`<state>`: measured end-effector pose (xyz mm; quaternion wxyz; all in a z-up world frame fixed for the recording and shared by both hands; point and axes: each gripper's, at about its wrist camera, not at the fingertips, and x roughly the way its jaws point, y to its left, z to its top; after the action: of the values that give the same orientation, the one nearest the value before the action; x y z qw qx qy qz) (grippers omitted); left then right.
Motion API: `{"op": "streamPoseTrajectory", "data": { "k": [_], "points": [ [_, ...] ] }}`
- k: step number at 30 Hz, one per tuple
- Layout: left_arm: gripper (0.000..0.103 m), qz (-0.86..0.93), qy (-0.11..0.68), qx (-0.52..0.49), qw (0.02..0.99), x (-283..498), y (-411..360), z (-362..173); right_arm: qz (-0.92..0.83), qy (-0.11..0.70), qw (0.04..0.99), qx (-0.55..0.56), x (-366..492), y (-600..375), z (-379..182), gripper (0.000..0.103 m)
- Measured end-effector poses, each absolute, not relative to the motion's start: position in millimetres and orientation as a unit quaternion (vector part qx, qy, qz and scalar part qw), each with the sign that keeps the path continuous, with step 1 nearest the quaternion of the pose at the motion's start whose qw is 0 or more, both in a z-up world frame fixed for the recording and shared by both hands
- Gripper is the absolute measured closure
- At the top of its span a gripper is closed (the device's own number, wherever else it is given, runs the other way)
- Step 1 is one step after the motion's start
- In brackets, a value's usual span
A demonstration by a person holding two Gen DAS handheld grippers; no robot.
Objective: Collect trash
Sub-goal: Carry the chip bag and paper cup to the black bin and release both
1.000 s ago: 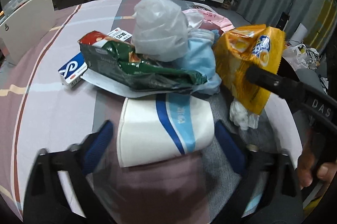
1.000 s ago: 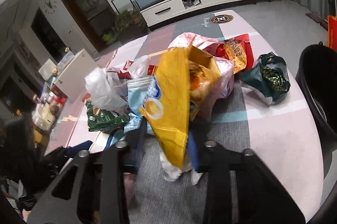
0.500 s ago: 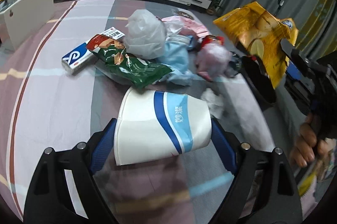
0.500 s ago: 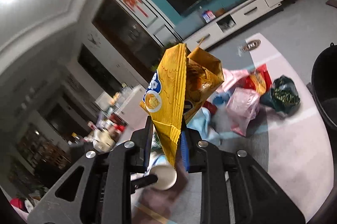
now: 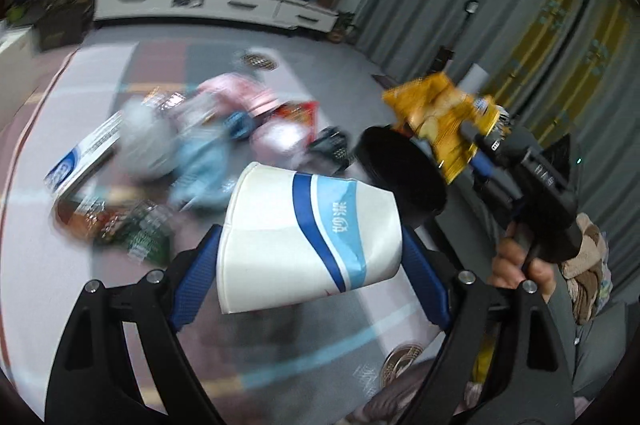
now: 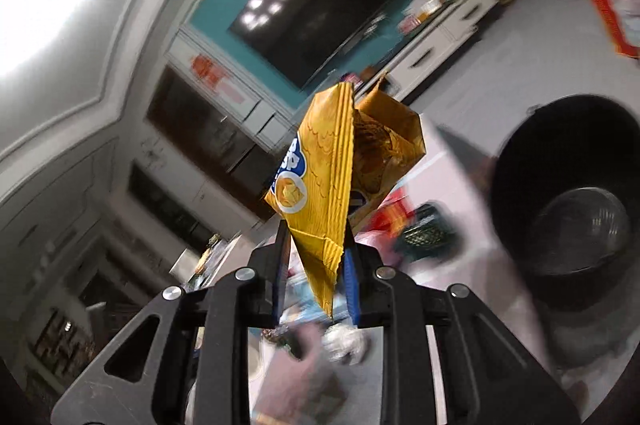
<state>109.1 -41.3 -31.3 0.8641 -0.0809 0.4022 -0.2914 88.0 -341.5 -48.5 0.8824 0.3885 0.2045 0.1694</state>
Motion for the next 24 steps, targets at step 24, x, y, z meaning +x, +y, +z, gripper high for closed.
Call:
{"op": "streamPoseTrajectory", "data": {
  "k": [24],
  "points": [
    [0.011, -0.382, 0.456, -0.079, 0.8, 235, -298, -84, -0.074, 0.289, 0.845, 0.444, 90, -457, -127, 0.058]
  ]
}}
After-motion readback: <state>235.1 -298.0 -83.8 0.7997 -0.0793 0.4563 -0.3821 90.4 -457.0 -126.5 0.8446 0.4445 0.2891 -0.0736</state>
